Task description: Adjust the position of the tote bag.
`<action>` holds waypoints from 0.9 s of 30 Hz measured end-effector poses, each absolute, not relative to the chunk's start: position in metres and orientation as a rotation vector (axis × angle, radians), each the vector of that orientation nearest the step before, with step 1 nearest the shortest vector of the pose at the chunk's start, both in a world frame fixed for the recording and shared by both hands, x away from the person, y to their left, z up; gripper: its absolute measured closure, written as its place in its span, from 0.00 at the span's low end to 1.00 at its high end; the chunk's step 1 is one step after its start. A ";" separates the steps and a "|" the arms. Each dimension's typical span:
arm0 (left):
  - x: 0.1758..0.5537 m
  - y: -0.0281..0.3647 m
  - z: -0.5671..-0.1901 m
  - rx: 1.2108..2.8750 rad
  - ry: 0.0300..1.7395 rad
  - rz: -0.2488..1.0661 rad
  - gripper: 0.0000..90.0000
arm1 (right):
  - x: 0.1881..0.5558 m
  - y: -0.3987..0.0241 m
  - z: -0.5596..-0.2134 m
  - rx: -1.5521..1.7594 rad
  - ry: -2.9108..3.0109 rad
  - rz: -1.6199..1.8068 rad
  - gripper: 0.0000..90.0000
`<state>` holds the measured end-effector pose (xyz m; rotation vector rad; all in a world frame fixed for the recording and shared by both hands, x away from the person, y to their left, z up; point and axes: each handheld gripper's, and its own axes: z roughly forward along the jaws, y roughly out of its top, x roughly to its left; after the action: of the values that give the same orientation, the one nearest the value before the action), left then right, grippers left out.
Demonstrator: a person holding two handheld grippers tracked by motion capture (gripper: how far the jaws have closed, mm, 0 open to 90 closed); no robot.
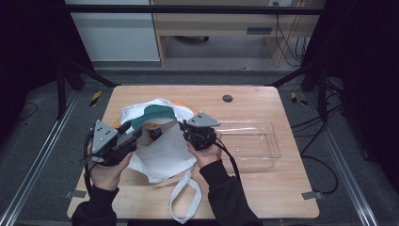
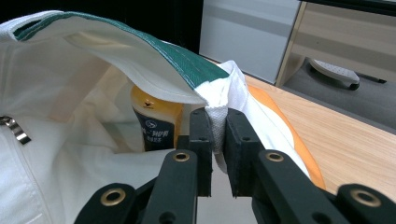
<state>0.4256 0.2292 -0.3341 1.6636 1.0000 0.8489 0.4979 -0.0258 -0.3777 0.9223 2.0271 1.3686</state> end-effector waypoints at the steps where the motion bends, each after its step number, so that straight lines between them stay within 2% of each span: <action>1: 0.431 0.232 -0.337 1.695 1.017 0.837 0.58 | 0.498 -0.026 -0.378 0.925 2.026 1.370 0.92; 11: 0.450 0.236 -0.350 1.795 1.031 0.847 0.46 | 0.497 -0.025 -0.374 0.914 2.018 1.378 0.92; 19: 0.451 0.228 -0.352 1.846 1.008 0.880 0.39 | 0.496 -0.026 -0.373 0.911 2.014 1.388 0.92; 24: 0.457 0.223 -0.357 1.857 1.024 0.890 0.44 | 0.494 -0.025 -0.373 0.902 2.014 1.400 0.92; 27: 0.459 0.220 -0.359 1.868 1.039 0.909 0.53 | 0.494 -0.025 -0.373 0.892 2.016 1.402 0.92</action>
<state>0.4590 0.2200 -0.3591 1.8677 1.0387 0.9087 0.4936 -0.0253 -0.3731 0.8918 2.0158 1.4018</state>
